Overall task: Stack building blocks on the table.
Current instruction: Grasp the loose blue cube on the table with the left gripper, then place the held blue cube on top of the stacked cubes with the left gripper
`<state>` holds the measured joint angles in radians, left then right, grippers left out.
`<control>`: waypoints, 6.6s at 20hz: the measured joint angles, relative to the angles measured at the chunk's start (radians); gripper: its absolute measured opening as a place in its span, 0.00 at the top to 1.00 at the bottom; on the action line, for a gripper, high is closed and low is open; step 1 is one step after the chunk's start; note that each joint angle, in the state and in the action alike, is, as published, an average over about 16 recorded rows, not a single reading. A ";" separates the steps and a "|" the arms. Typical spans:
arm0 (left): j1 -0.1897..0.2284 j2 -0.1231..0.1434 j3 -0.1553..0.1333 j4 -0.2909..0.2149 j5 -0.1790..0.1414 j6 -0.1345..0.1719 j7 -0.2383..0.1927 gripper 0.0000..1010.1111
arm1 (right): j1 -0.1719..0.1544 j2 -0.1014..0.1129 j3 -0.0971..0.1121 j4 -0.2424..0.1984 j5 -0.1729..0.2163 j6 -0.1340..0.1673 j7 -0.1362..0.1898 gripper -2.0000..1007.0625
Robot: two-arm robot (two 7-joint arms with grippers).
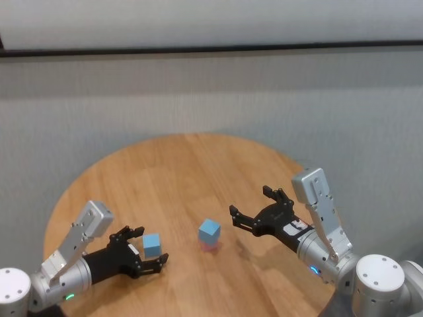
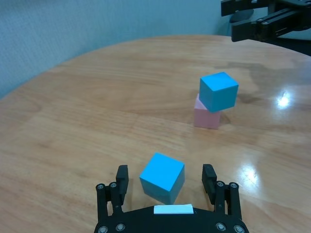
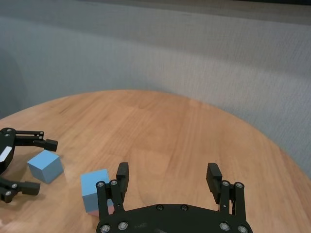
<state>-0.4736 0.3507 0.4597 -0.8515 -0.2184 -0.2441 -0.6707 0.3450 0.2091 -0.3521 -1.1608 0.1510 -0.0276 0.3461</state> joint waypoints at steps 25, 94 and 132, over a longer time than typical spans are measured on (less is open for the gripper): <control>0.001 -0.001 -0.014 0.007 -0.024 0.010 -0.006 0.59 | 0.000 0.000 0.000 0.000 0.000 0.000 0.000 0.00; -0.073 -0.008 0.150 -0.265 0.080 0.143 0.020 0.60 | 0.000 0.000 0.000 0.000 0.000 0.000 0.000 0.00; -0.092 -0.036 0.160 -0.185 0.073 0.101 0.006 0.60 | 0.000 0.000 0.000 0.000 0.000 0.000 0.000 0.00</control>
<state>-0.5654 0.3146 0.6194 -1.0369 -0.1457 -0.1434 -0.6646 0.3450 0.2091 -0.3521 -1.1609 0.1511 -0.0276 0.3461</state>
